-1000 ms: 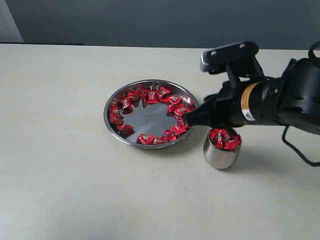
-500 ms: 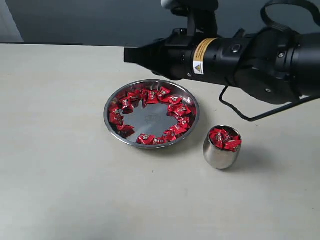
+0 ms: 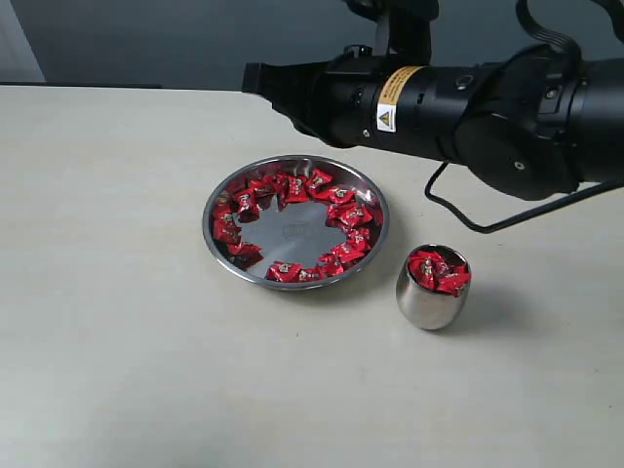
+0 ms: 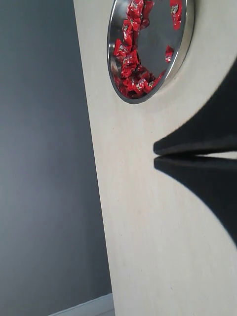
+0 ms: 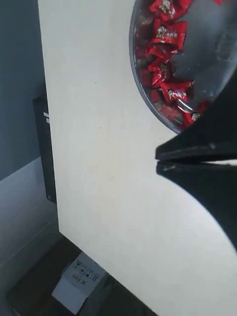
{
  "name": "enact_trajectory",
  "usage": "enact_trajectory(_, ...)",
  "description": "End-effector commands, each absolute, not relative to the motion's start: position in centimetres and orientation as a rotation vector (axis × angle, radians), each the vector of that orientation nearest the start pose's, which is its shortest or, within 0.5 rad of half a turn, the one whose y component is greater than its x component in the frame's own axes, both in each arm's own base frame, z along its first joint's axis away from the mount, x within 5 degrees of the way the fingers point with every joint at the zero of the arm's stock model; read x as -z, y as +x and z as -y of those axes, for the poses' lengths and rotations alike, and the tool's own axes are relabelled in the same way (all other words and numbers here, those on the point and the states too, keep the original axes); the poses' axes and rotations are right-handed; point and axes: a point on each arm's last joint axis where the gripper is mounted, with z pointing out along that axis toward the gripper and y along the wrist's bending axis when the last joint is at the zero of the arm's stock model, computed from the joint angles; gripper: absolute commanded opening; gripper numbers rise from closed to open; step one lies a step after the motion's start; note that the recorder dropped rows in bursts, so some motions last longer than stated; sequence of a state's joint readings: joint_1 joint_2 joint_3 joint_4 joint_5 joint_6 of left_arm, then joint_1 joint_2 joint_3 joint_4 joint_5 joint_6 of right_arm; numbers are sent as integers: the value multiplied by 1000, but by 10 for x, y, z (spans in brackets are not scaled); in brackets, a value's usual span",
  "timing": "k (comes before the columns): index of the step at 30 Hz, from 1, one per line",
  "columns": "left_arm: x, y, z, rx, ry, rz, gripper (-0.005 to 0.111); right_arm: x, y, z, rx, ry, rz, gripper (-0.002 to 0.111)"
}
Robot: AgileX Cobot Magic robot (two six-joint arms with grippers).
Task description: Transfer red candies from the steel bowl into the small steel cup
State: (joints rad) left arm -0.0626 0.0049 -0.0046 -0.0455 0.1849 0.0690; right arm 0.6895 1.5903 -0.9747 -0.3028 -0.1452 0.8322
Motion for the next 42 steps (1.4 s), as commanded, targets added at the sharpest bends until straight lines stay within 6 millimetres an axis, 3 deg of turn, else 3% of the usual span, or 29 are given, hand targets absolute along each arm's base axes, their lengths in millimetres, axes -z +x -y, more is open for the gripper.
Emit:
enact_trajectory(1,-197,56,4,37,76,-1660,2,-271,274,-222,-724,-319,-2002,0)
enact_trajectory(5,-197,56,4,37,76,-1660,2,-279,266,-204,-460,-529,-2029,0)
enact_trajectory(9,-197,56,4,37,77,-1664,2,-291,265,-173,-332,-522,-2025,0)
enact_trajectory(10,-197,56,4,37,77,-1664,2,-294,264,-162,-315,-491,-2020,0)
enact_trajectory(12,-197,56,4,37,77,-1664,2,-301,256,-120,-259,-364,-2009,0)
enact_trajectory(13,-197,56,4,37,77,-1662,2,-303,248,-88,-223,-235,-2011,0)
enact_trajectory(14,-197,56,4,37,77,-1662,2,-303,241,-73,-205,-173,-2008,0)
enact_trajectory(15,-197,56,4,37,77,-1662,2,-301,222,-46,-156,-76,-1997,0)
enact_trajectory(16,-197,56,4,37,77,-1662,2,-296,213,-37,-135,-44,-1999,0)
enact_trajectory(17,-197,56,4,37,77,-1662,2,-286,190,-18,-91,27,-1989,0)
enact_trajectory(19,-197,56,4,37,77,-1662,2,-268,160,-3,-46,98,-1975,0)
enact_trajectory(24,-197,56,4,37,77,-1662,2,-210,100,8,-1,187,-1957,0)
enact_trajectory(28,-197,56,4,37,77,-1662,2,-189,79,10,-26,258,-1889,0)
enact_trajectory(39,-197,56,4,37,77,-1662,2,-182,60,14,27,289,-1841,0)
enact_trajectory(42,-197,56,4,37,77,-1662,2,-183,58,13,70,214,-1829,0)
